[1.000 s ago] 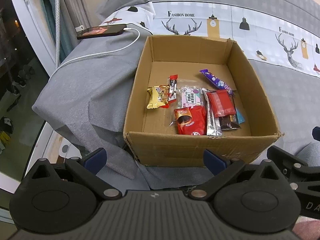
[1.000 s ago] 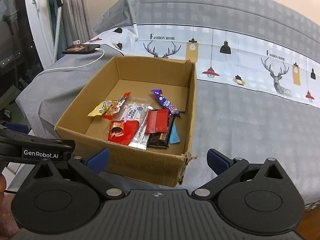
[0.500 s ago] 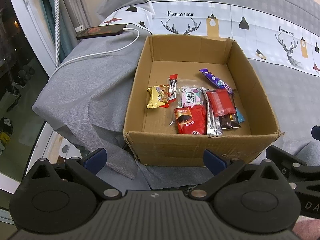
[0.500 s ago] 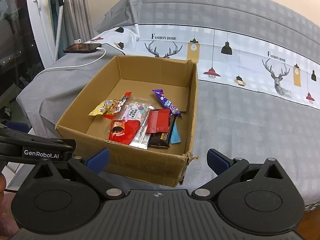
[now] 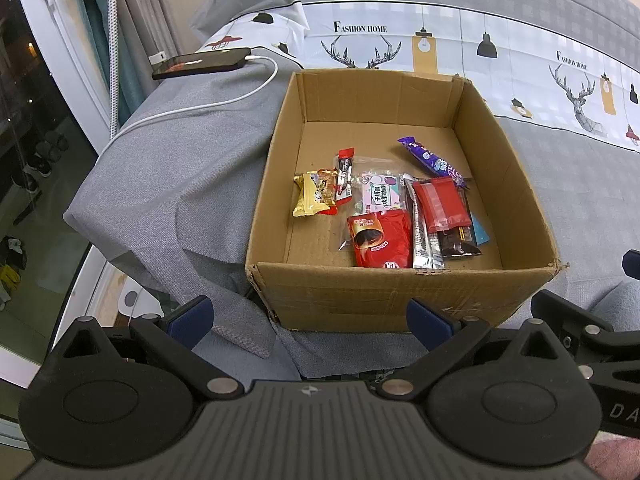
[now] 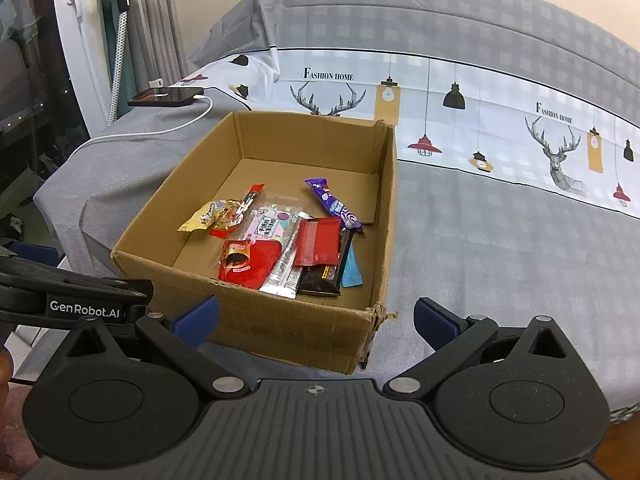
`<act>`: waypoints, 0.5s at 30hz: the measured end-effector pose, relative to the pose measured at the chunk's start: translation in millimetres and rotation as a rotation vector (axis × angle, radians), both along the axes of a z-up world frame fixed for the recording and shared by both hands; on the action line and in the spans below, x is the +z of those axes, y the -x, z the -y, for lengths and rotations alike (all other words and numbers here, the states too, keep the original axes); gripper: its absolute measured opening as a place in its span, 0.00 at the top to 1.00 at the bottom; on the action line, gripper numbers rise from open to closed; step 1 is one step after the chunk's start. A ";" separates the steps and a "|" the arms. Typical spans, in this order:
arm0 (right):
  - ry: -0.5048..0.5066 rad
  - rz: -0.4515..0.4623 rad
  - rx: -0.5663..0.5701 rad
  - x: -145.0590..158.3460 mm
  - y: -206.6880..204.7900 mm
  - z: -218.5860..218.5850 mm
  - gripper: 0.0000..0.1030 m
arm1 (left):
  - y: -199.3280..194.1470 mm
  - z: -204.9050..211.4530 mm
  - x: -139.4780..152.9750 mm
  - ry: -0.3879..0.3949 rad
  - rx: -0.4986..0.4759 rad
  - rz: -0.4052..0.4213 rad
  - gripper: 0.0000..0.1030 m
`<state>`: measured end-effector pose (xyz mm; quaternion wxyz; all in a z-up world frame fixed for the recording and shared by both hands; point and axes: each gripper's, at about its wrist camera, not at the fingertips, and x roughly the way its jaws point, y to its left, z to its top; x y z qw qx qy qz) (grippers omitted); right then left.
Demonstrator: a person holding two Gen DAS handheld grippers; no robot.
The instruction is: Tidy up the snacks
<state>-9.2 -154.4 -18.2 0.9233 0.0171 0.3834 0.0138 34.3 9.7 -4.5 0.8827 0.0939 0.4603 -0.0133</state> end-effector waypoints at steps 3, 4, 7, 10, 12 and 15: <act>0.000 0.000 0.000 0.1 0.0 -0.1 0.00 | 0.0 -0.1 0.0 0.000 -0.001 0.000 0.00; 0.000 0.000 0.000 0.1 0.0 -0.1 0.00 | 0.1 0.0 0.0 0.000 -0.001 0.000 0.00; 0.001 0.003 0.002 0.3 0.3 -0.4 0.00 | 0.2 0.1 0.0 0.000 0.000 0.000 0.00; 0.001 0.006 0.004 1.5 0.7 -1.5 0.00 | 0.1 0.1 0.0 0.001 0.000 0.000 0.00; 0.001 0.006 0.005 1.5 0.9 -1.7 0.00 | 0.1 0.3 0.0 0.000 0.000 0.000 0.00; 0.000 0.006 0.004 1.5 0.9 -1.5 0.00 | 0.0 0.1 0.1 -0.001 -0.001 0.000 0.00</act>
